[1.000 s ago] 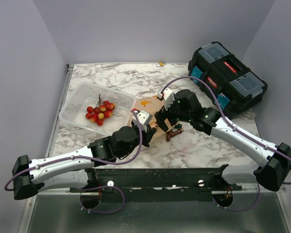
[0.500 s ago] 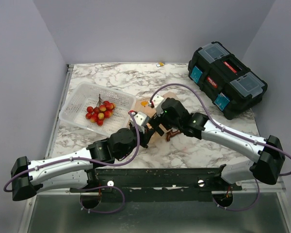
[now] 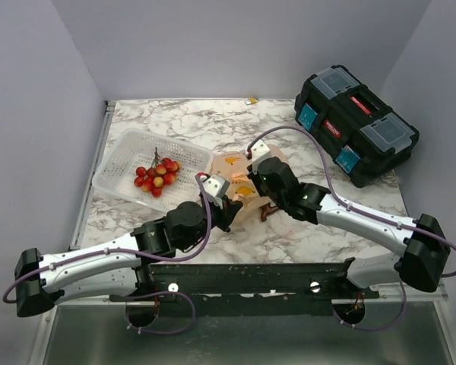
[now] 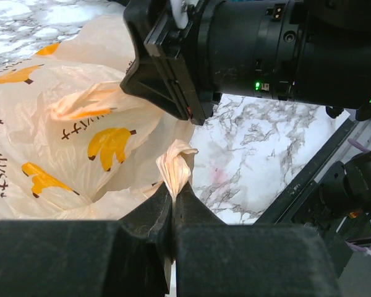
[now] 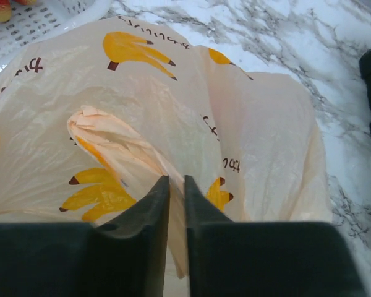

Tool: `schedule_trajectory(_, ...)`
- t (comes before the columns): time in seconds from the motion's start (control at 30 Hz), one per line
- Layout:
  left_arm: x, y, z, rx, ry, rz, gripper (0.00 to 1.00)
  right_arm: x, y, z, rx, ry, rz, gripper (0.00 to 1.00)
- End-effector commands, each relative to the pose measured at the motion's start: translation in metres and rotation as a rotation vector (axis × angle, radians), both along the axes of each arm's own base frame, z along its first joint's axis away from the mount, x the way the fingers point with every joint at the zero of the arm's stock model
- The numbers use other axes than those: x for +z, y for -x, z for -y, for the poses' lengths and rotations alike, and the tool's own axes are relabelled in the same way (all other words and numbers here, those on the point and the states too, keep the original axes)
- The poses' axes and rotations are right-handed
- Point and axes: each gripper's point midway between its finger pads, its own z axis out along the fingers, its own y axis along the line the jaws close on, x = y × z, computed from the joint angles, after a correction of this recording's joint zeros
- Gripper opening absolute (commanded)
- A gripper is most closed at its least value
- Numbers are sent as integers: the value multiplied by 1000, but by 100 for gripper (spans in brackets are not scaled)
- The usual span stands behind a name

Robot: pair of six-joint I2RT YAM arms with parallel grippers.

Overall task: Take the fake fruits out of the plastic bag
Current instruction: Untie the plastic bag at the center of the board.

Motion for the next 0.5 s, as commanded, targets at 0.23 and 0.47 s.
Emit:
schedule_trajectory(0.23, -1, 7, -14, 10, 14, -24, 0, 45, -32, 16, -292, -283, 115, 1)
schedule_trajectory(0.47, -10, 8, -23, 36, 11, -53, 0, 48, -42, 57, -486, -397, 89, 1)
